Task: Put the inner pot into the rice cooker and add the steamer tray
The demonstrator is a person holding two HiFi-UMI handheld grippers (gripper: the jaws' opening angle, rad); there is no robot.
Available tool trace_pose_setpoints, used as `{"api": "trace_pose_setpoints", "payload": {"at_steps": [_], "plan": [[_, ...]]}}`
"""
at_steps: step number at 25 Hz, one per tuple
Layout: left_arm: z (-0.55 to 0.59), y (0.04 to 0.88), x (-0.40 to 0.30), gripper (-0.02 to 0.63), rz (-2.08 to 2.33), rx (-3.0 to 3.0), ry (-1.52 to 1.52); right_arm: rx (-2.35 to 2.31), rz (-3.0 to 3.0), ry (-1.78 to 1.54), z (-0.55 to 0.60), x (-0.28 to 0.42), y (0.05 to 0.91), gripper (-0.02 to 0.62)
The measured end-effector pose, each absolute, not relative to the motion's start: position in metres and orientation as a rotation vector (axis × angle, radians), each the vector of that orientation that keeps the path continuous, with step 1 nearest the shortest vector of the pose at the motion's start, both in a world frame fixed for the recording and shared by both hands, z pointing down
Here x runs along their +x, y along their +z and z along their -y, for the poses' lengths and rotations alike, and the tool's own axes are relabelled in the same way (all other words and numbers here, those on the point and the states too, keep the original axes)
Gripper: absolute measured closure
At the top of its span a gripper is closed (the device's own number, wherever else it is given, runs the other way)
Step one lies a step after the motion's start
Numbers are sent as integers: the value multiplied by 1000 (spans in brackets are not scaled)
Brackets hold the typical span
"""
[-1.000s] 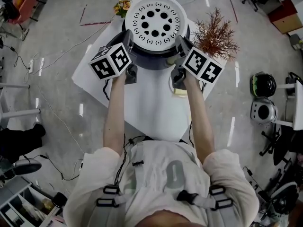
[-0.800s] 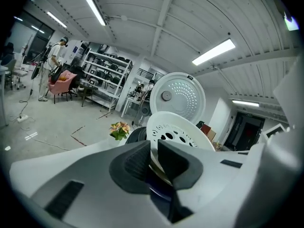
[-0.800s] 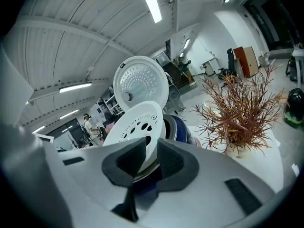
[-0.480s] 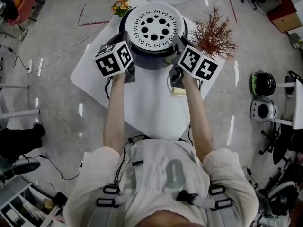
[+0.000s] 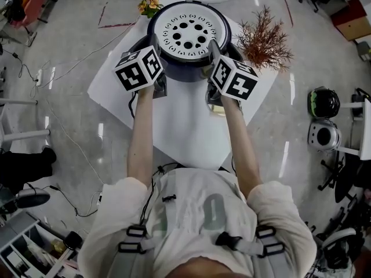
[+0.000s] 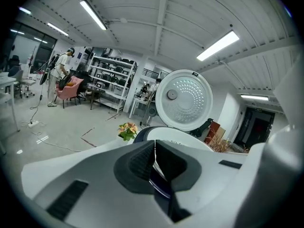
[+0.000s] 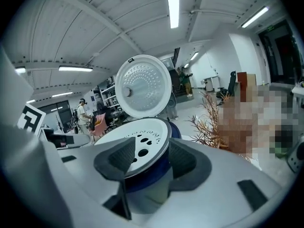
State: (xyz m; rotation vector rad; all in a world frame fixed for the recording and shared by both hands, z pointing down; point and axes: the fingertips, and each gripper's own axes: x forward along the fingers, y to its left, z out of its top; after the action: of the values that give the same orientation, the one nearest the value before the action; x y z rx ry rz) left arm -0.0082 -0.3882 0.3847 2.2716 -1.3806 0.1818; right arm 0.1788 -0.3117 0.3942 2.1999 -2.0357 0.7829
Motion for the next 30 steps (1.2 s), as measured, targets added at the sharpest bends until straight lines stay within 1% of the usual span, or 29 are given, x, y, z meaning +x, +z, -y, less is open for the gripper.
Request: {"api": "trace_pose_setpoints", "payload": {"at_steps": [8, 12, 20, 22, 25, 27, 30], "plan": [[387, 367, -9, 583, 1395, 2287, 148, 2225, 2058, 736, 312, 185, 378, 380], [381, 340, -11, 581, 1432, 2328, 96, 2227, 2119, 588, 311, 186, 346, 385], [327, 225, -17, 581, 1651, 2650, -162, 2199, 2224, 6, 277, 163, 244, 448], [305, 200, -17, 581, 1710, 2721, -210, 2200, 2244, -107, 262, 155, 224, 478], [268, 172, -21, 581, 1792, 2792, -294, 2199, 2287, -219, 239, 145, 202, 525], [243, 160, -24, 581, 1831, 2825, -340, 2182, 2316, -267, 222, 136, 193, 579], [207, 154, -32, 584, 1879, 2845, -387, 2150, 2374, -317, 199, 123, 187, 586]]}}
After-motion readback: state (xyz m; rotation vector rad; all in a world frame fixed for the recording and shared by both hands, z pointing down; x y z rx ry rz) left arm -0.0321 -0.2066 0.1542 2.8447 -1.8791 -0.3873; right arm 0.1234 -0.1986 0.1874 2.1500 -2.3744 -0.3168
